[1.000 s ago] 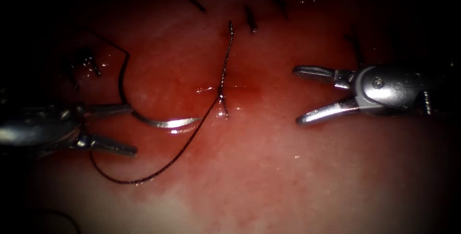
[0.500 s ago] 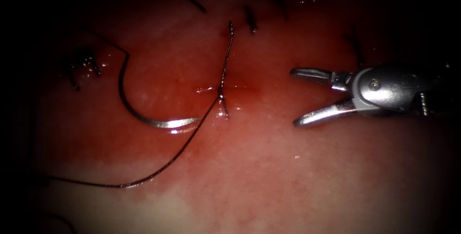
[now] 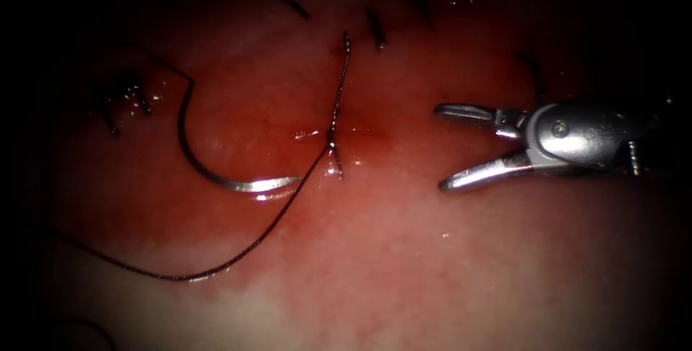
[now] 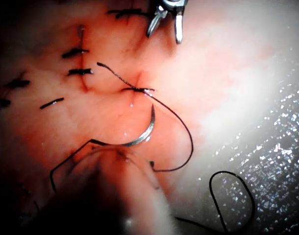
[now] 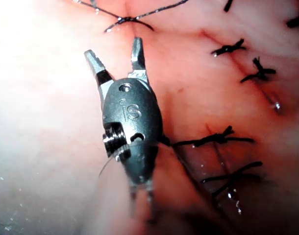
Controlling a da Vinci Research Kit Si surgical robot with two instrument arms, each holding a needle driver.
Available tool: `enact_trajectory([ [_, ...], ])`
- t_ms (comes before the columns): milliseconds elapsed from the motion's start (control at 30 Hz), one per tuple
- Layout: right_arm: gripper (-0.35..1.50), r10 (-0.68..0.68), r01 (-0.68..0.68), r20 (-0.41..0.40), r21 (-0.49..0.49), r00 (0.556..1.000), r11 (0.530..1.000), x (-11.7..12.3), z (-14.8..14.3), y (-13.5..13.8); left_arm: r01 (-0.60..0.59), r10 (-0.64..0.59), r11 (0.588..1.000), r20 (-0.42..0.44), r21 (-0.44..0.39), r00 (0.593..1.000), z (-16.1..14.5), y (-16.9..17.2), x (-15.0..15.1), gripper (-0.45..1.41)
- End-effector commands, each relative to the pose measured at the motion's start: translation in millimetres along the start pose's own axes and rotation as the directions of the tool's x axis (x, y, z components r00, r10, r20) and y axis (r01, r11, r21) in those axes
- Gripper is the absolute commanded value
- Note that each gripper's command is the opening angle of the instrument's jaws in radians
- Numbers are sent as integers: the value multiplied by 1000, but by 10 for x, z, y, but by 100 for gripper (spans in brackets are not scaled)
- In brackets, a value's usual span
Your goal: Wound Closure
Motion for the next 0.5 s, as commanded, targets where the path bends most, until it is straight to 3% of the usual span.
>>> enact_trajectory([
  [33, 93, 2, -2, 1, 1, 1000, 1000, -7, 6, -6, -16, 16, 1000, -29, -7, 999, 1, 4, 10, 57],
  [133, 93, 1, -1, 2, 3, 1000, 1000, -7, 8, -7, -20, 20, 1000, -85, 1, 996, -7, 12, 46, 49],
  [200, 93, 1, -1, 2, 3, 1000, 1000, -7, 8, -7, -13, 1, 996, -136, -90, 991, 21, 38, 75, 41],
  [267, 93, 1, -1, 5, 5, 1000, 1000, -7, 7, -7, -25, 10, 994, -138, -108, 990, 50, 56, 87, 39],
  [367, 93, 6, -6, 4, 7, 1000, 1000, -7, 6, -7, -31, 23, 994, -85, -100, 996, 79, 66, 89, 36],
  [500, 93, 7, -7, 4, 8, 1000, 1000, -7, 5, -8, -81, 82, 997, 80, -9, 993, 125, 49, 52, 31],
])
